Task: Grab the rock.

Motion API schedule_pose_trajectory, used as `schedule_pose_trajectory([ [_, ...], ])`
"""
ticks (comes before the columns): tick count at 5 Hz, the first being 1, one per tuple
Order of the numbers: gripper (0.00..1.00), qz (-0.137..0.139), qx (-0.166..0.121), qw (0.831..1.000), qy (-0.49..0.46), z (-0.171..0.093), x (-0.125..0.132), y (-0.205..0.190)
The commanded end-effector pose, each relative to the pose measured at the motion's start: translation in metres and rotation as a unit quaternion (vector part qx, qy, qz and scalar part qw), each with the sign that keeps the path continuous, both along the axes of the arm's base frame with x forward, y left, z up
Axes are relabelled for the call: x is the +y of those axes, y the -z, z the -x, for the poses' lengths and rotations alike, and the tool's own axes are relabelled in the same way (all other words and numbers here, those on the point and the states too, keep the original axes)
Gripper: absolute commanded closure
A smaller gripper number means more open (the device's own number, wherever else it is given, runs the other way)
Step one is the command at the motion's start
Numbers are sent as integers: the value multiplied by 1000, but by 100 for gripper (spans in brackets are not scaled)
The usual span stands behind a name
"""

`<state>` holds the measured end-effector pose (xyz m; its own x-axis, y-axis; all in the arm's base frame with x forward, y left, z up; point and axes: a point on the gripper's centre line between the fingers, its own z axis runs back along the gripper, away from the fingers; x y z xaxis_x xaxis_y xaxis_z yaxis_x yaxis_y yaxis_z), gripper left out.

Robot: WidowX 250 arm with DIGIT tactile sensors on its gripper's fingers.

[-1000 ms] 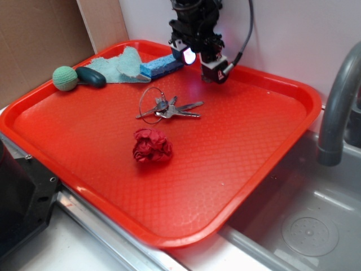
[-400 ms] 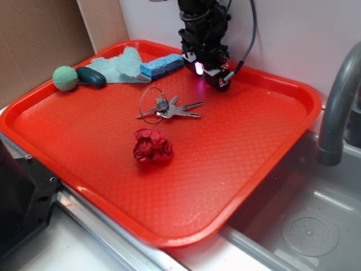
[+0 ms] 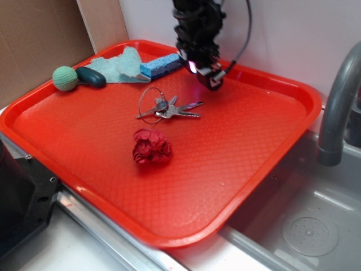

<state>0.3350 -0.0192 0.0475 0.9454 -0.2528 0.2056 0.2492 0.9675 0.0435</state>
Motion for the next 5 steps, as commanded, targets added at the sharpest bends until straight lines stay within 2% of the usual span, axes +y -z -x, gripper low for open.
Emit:
schedule_pose_trajectory([
  [1, 100, 19, -5, 997, -71, 86, 24, -129],
  [2, 100, 53, 35, 992, -106, 131, 34, -156],
  [3, 100, 32, 121, 976, -177, 172, 39, -174],
  [4, 100, 42, 156, 966, -204, 198, 42, -186],
  [5, 100, 54, 185, 959, -208, 199, 46, -182],
])
